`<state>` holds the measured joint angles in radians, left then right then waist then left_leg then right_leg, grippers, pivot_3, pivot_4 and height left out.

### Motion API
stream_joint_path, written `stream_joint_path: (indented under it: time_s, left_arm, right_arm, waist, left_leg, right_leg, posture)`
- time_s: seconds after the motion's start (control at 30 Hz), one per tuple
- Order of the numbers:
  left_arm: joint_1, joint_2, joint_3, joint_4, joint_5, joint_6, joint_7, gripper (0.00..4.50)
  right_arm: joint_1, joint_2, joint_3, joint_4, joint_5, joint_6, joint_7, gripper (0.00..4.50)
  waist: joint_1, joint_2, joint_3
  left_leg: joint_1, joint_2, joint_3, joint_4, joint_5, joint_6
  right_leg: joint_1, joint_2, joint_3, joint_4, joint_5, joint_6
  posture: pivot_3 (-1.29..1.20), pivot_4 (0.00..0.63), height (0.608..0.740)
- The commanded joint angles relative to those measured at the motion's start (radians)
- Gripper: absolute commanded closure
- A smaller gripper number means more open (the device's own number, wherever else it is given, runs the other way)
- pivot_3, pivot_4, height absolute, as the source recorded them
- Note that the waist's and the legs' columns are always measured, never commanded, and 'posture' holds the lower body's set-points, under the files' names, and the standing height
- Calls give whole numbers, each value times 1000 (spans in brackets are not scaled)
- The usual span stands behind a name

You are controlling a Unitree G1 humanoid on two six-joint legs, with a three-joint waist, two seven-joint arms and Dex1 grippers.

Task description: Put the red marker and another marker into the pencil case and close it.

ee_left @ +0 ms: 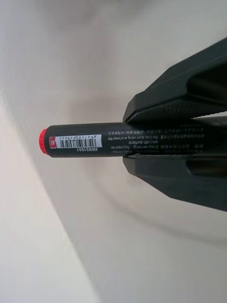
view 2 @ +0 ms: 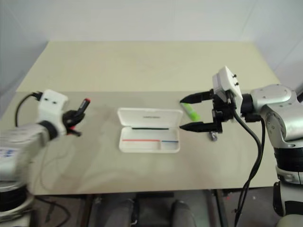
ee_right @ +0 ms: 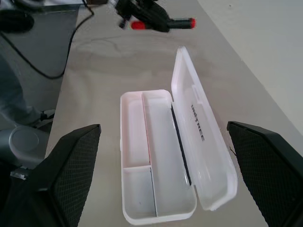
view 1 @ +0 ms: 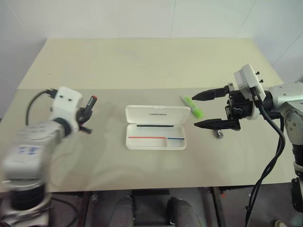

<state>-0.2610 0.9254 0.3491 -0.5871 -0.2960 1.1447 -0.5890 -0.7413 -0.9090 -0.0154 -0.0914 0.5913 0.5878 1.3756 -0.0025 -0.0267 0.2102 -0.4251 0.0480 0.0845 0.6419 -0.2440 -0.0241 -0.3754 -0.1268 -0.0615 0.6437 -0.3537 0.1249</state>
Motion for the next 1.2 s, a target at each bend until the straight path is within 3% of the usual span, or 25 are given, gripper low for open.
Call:
stream_joint_path:
  time_s: [0.03, 0.13, 0.2, 0.27, 0.53, 0.7, 1.0, 1.2]
  left_arm:
    - [161, 149, 69, -47, -10, -208, -240, 3903]
    - [183, 199, 62, -116, -101, -342, -390, 3903]
    - [114, 203, 1, -139, -153, -380, -431, 3903]
    - [-14, 167, -142, -109, -137, -435, -429, 3903]
    - [-313, -2, -613, 5, 96, -551, -383, 3903]
    - [-407, -104, -789, 118, 296, -592, -326, 3903]
    - [-484, -262, -859, 246, 459, -582, -266, 3903]
    - [-507, -326, -852, 265, 472, -551, -275, 3903]
  right_arm:
    - [-12, -21, -41, -19, 9, -13, 1, 0]
    - [-7, -26, -45, -22, 9, -11, -6, 0]
    - [-10, -25, -44, -20, 7, -10, -10, 0]
    - [-11, -27, -45, -26, 10, -7, -12, 0]
    - [53, -67, -85, -92, 37, 23, -20, 0]
    - [80, -71, -107, -122, 48, 39, -47, 0]
    - [115, -85, -139, -151, 60, 51, -81, 0]
    - [124, -87, -145, -154, 61, 53, -91, 0]
  waist:
    - [-2, 1, 0]
    - [3, 0, 1]
    - [11, 0, 1]
    - [14, 0, 1]
    - [11, 1, 1]
    - [9, 1, 1]
    - [16, 1, 1]
    - [24, 1, 1]
  left_leg:
    - [1, 0, 2, -2, 0, 0]
    - [2, 0, 4, -5, 0, 1]
    - [1, 0, 3, -5, 0, 2]
    - [1, -1, 4, -4, -1, 3]
    - [2, 1, 7, 4, -2, 5]
    - [2, 1, 7, 6, -2, 5]
    - [2, 1, 7, 6, -2, 5]
    - [2, 1, 7, 7, -2, 5]
  right_leg:
    - [0, -1, 0, 0, 0, 0]
    - [-1, -1, 2, -3, 0, 0]
    - [-1, -1, 1, -3, 0, 0]
    - [0, -2, 2, -3, 1, 1]
    - [-1, 2, 7, 1, 1, 1]
    - [-1, 3, 9, 3, 1, 2]
    - [-1, 4, 10, 3, 1, 2]
    - [-1, 4, 10, 3, 2, 2]
  posture:
    - [0, 150, 740]
    - [0, 150, 740]
    - [0, 150, 740]
    - [0, 150, 740]
    - [0, 150, 740]
    - [0, 150, 740]
    - [0, 150, 740]
    - [0, 150, 740]
